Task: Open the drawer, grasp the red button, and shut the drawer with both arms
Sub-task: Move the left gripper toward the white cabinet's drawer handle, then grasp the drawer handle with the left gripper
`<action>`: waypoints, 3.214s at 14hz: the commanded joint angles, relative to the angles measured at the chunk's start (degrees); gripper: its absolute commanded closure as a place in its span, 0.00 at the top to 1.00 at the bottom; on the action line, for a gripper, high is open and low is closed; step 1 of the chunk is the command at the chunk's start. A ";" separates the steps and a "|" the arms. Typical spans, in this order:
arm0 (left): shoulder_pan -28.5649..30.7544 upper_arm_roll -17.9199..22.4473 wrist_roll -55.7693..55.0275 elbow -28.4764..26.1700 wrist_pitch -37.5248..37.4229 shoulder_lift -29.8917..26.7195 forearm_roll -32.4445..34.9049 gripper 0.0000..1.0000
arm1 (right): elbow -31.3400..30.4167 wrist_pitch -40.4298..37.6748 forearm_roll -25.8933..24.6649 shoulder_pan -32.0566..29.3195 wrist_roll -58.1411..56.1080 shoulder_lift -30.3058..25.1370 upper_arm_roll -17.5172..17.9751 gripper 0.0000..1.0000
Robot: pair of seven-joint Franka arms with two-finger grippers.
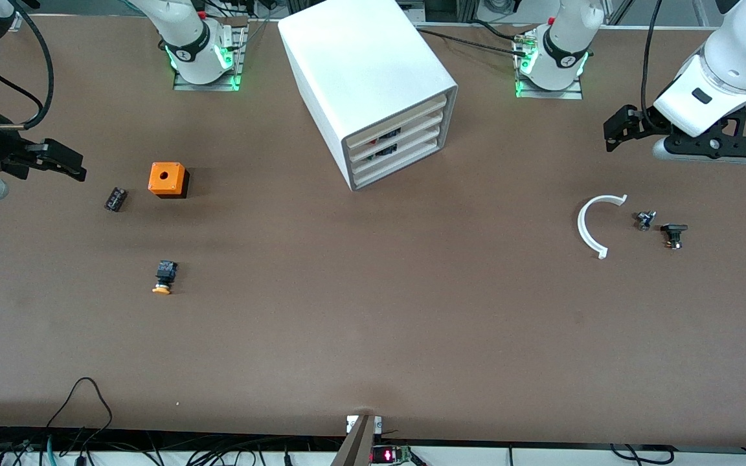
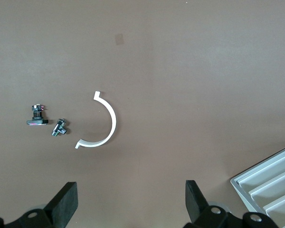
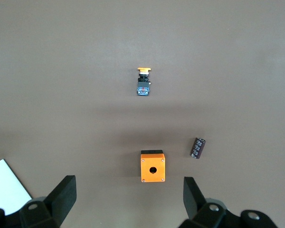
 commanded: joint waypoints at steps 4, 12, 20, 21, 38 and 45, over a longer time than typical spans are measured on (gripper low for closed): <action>-0.21 -0.10 0.96 2.74 -1.99 1.18 -0.27 1.00 | 1.90 -0.26 -1.65 0.16 0.19 1.13 0.87 1.00; -0.12 -1.41 1.22 2.91 -3.66 1.00 -0.36 1.00 | 1.81 -0.26 -2.36 0.25 0.98 1.14 0.78 1.00; -0.82 -3.96 1.22 4.06 -8.23 2.67 -2.03 1.00 | 1.81 -0.34 -1.66 0.25 0.54 1.14 0.78 1.00; -0.65 -4.32 1.40 4.06 -8.49 2.76 -2.64 1.00 | 1.81 -0.26 -1.57 0.16 0.45 1.14 0.78 1.00; -1.00 -15.38 23.15 -12.54 16.08 14.61 -37.08 1.00 | 1.73 -0.26 -1.39 0.16 0.45 1.14 0.78 1.00; 0.32 -15.57 45.64 -24.66 20.15 19.10 -61.92 1.00 | 1.64 -0.17 -1.39 0.16 0.45 1.14 0.78 1.00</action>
